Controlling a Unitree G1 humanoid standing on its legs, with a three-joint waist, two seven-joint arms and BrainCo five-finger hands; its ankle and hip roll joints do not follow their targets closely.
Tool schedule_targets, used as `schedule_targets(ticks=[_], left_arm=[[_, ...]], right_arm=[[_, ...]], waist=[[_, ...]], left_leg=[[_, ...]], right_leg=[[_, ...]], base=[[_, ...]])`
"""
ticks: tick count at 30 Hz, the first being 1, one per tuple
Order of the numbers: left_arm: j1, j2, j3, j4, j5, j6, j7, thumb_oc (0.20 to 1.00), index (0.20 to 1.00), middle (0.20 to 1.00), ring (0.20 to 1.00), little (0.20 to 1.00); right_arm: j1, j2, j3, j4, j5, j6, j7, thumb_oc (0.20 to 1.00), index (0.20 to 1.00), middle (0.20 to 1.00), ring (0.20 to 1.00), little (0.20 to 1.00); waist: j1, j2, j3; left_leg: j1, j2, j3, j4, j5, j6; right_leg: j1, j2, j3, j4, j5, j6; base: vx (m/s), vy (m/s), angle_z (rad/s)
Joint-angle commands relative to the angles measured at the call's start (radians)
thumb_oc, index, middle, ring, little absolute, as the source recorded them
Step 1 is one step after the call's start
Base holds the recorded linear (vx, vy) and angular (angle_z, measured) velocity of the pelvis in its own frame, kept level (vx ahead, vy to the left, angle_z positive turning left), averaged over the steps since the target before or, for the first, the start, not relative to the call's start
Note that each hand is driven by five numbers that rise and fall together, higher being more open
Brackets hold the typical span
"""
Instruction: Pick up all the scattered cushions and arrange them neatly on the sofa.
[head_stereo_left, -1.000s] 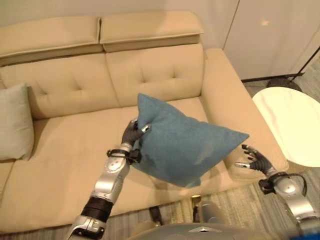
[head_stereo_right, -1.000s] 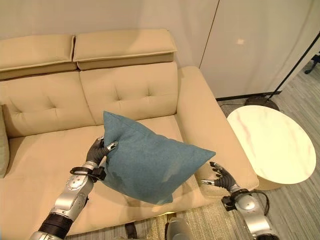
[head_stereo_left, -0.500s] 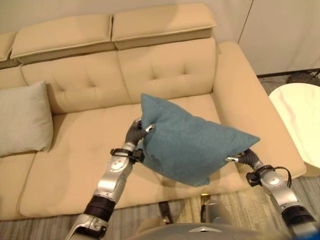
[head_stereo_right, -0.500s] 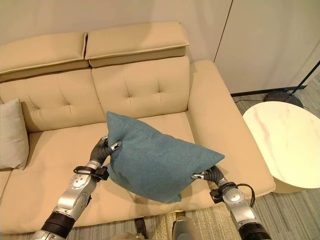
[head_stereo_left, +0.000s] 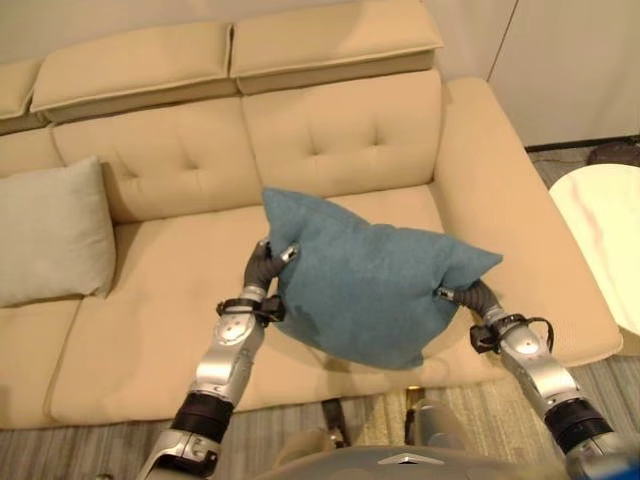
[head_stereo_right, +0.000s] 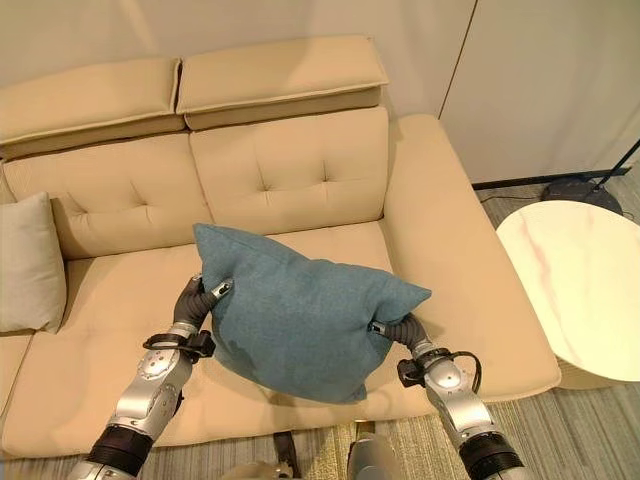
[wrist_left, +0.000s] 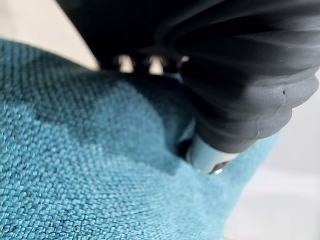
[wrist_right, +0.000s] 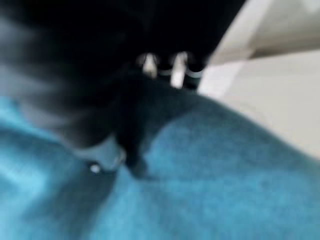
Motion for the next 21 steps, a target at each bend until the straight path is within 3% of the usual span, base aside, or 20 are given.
schedule_targets(ticks=[1, 10, 21], left_arm=[[-0.034, -0.010, -0.024, -0.058, -0.038, -0.106, -0.046, 0.200, 0.200, 0.200, 0.200, 0.200], [0.072, -0.003, -0.027, -0.125, -0.030, -0.085, -0.080, 0.200, 0.200, 0.200, 0.200, 0.200], [0.071, 0.031, -0.028, -0.177, 0.034, -0.093, -0.056, 0.200, 0.200, 0.200, 0.200, 0.200]], right_arm=[[-0.069, 0.091, 0.009, -0.150, 0.042, -0.118, 0.009, 0.200, 0.200, 0.200, 0.200, 0.200], [-0.027, 0.068, -0.092, -0.296, -0.033, -0.139, -0.048, 0.200, 0.200, 0.200, 0.200, 0.200], [-0.074, 0.031, -0.113, -0.375, -0.124, -0.148, -0.091, 0.200, 0.200, 0.200, 0.200, 0.200]], waist=[[-0.002, -0.088, -0.035], [0.006, -0.096, -0.063], [0.028, -0.112, -0.078]], left_leg=[[0.071, 0.005, 0.013, -0.007, -0.049, -0.070], [0.082, 0.019, 0.003, -0.015, -0.039, -0.075], [0.086, 0.032, -0.012, -0.019, -0.037, -0.084]], right_leg=[[0.169, -0.084, -0.018, -0.241, 0.144, 0.122], [0.194, -0.071, -0.042, -0.252, 0.143, 0.119], [0.213, -0.061, -0.067, -0.258, 0.130, 0.113]], base=[[0.00, 0.000, 0.00], [0.00, -0.002, 0.00], [0.02, -0.010, 0.07]])
